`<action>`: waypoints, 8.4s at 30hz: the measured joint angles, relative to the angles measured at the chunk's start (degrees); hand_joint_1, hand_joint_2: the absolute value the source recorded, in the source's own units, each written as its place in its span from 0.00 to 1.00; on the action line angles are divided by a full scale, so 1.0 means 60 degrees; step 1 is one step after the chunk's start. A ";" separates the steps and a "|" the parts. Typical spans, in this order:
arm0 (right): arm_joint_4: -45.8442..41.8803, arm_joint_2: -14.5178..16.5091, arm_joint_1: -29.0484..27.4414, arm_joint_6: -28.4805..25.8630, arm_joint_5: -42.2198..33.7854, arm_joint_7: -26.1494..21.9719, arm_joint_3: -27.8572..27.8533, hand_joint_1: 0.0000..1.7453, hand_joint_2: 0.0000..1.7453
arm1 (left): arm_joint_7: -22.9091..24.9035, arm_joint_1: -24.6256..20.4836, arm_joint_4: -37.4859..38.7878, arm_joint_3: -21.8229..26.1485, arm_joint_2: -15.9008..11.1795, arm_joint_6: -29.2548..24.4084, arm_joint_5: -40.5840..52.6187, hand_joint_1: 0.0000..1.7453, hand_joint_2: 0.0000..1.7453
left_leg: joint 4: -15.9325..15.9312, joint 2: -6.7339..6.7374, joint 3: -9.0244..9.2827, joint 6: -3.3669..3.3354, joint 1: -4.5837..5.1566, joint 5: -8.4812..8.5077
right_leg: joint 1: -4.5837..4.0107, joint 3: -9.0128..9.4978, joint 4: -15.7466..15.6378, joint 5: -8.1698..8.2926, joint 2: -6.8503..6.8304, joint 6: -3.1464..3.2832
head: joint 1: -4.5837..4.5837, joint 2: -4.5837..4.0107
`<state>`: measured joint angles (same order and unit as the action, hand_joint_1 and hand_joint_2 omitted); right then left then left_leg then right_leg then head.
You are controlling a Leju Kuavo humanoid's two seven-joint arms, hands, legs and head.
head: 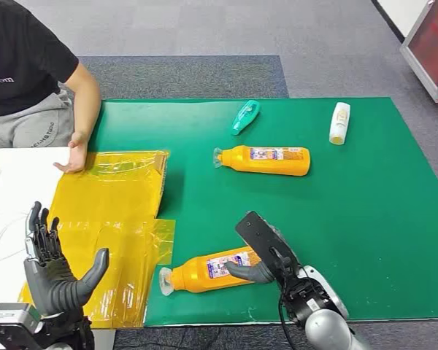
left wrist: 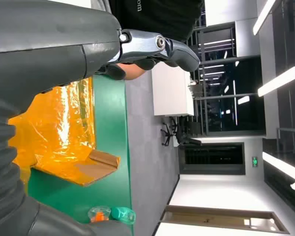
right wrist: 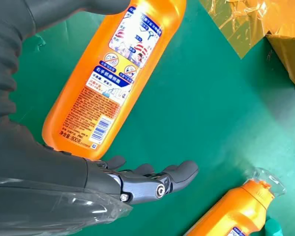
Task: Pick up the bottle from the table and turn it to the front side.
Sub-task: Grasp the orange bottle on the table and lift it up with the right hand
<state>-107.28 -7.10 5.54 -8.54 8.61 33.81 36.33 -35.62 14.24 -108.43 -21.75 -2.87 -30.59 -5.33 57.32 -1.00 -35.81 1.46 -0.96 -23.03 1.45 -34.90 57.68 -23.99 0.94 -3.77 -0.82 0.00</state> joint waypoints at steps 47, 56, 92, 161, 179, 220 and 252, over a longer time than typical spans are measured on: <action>0.2355 -0.0904 0.0587 -0.1114 0.4123 -0.0112 0.1834 0.00 1.00 | 0.0515 -0.0506 0.0390 0.0020 0.0429 0.0951 0.0292 0.00 1.00 | 0.0000 -0.0009 0.0027 -0.0007 0.0000 0.0003 | 0.0000 0.0031 -0.0008 0.0002 -0.0010 -0.0005 | -0.0002 0.0000; 0.2115 -0.1657 0.0952 0.0021 0.4676 -0.0085 0.2011 0.00 1.00 | 0.0597 -0.0647 0.0455 0.0050 0.0542 0.1460 0.0475 0.00 1.00 | 0.0000 -0.0011 0.0024 -0.0018 0.0006 0.0013 | 0.0006 0.0039 -0.0008 0.0014 -0.0011 -0.0018 | -0.0001 0.0000; 0.2478 -0.2154 0.3175 0.1012 0.4264 -0.0040 0.3650 0.00 1.00 | 0.0514 -0.1169 0.1208 0.0223 0.0806 0.1794 0.0592 0.00 1.00 | 0.0000 -0.0017 0.0012 -0.0029 0.0015 0.0020 | 0.0018 0.0025 -0.0011 0.0019 -0.0019 -0.0031 | 0.0000 0.0000; 0.3119 -0.1938 0.3903 0.2917 0.2632 -0.0041 0.4549 0.00 1.00 | 0.0636 -0.1374 0.1749 0.0248 0.0650 0.1631 0.0384 0.00 1.00 | 0.0000 -0.0018 0.0002 -0.0032 0.0014 0.0031 | 0.0018 0.0023 -0.0011 0.0024 -0.0021 -0.0033 | -0.0001 0.0000; 0.3227 -0.0811 0.3857 0.2594 0.2158 -0.0040 0.4492 0.00 1.00 | 0.0629 -0.1348 0.1780 0.0251 0.0650 0.1415 0.0260 0.00 1.00 | 0.0000 -0.0017 0.0001 -0.0032 0.0013 0.0031 | 0.0017 0.0020 -0.0010 0.0023 -0.0021 -0.0032 | -0.0001 0.0000; 0.4410 -0.1063 0.4756 0.1531 0.4260 -0.0040 0.5661 0.00 1.00 | 0.0344 -0.1278 0.1891 0.0583 0.0648 0.1295 0.0390 0.00 1.00 | 0.0000 -0.0018 0.0000 -0.0032 0.0014 0.0032 | 0.0018 0.0020 -0.0011 0.0023 -0.0021 -0.0031 | -0.0002 0.0000; 0.4464 -0.1237 0.4383 0.1237 0.4266 -0.0041 0.5460 0.00 1.00 | 0.0371 -0.1135 0.1891 0.0729 0.0651 0.1212 0.0488 0.00 1.00 | 0.0000 -0.0018 0.0002 -0.0032 0.0014 0.0032 | 0.0018 0.0020 -0.0011 0.0023 -0.0022 -0.0031 | 0.0000 0.0000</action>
<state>-80.50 -14.52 31.84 -1.11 34.21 33.57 69.08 -33.39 7.44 -97.09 -17.37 1.03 -23.32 -2.40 57.31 -1.11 -35.80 1.27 -0.88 -22.84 1.56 -34.78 57.62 -23.85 0.81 -3.95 -0.82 0.00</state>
